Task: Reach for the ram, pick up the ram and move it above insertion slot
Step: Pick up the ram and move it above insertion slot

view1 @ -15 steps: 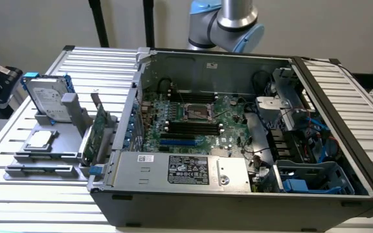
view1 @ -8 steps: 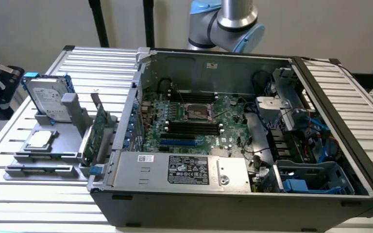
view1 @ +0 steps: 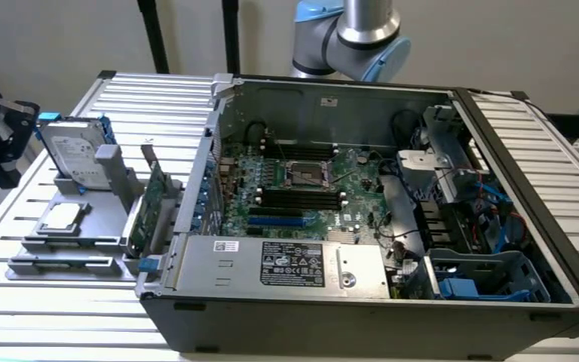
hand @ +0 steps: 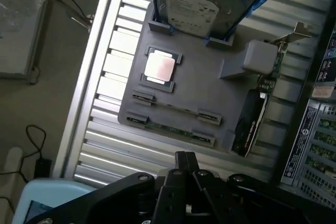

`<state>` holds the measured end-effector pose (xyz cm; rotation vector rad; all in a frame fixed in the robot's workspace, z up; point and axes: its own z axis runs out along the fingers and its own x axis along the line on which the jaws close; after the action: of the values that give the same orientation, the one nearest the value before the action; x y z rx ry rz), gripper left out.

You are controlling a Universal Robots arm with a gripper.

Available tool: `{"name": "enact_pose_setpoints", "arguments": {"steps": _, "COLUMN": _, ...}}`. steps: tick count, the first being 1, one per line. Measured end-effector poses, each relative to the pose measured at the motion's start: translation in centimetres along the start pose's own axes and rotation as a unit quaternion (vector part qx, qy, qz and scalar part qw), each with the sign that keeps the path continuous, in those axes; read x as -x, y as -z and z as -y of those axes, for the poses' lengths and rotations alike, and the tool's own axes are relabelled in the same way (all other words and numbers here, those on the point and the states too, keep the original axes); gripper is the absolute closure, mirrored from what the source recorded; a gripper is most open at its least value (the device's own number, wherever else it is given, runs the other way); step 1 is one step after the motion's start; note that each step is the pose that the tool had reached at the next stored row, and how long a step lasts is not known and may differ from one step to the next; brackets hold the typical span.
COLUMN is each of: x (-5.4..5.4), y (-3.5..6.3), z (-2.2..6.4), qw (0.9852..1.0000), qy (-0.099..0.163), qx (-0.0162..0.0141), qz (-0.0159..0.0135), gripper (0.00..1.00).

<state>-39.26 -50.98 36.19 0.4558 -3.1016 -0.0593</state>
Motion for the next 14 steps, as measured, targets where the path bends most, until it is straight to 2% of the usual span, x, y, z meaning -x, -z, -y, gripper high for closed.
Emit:
{"name": "enact_pose_setpoints", "arguments": {"steps": 4, "x": 0.00, "y": -0.18, "z": 0.01, "qw": 0.9993, "qy": 0.037, "qx": 0.0000, "qz": -0.0014, "gripper": 0.89}}
{"name": "enact_pose_setpoints", "arguments": {"steps": 7, "x": 0.00, "y": -0.34, "z": 0.01, "qw": 0.9979, "qy": 0.064, "qx": 0.0000, "qz": -0.0025, "gripper": 0.89}}
{"name": "enact_pose_setpoints", "arguments": {"steps": 10, "x": 0.00, "y": -0.51, "z": 0.02, "qw": 0.9959, "qy": 0.091, "qx": -0.0001, "qz": -0.0035, "gripper": 0.89}}
{"name": "enact_pose_setpoints", "arguments": {"steps": 14, "x": 0.00, "y": -0.74, "z": 0.03, "qw": 0.9918, "qy": 0.127, "qx": -0.0001, "qz": -0.0049, "gripper": 0.89}}
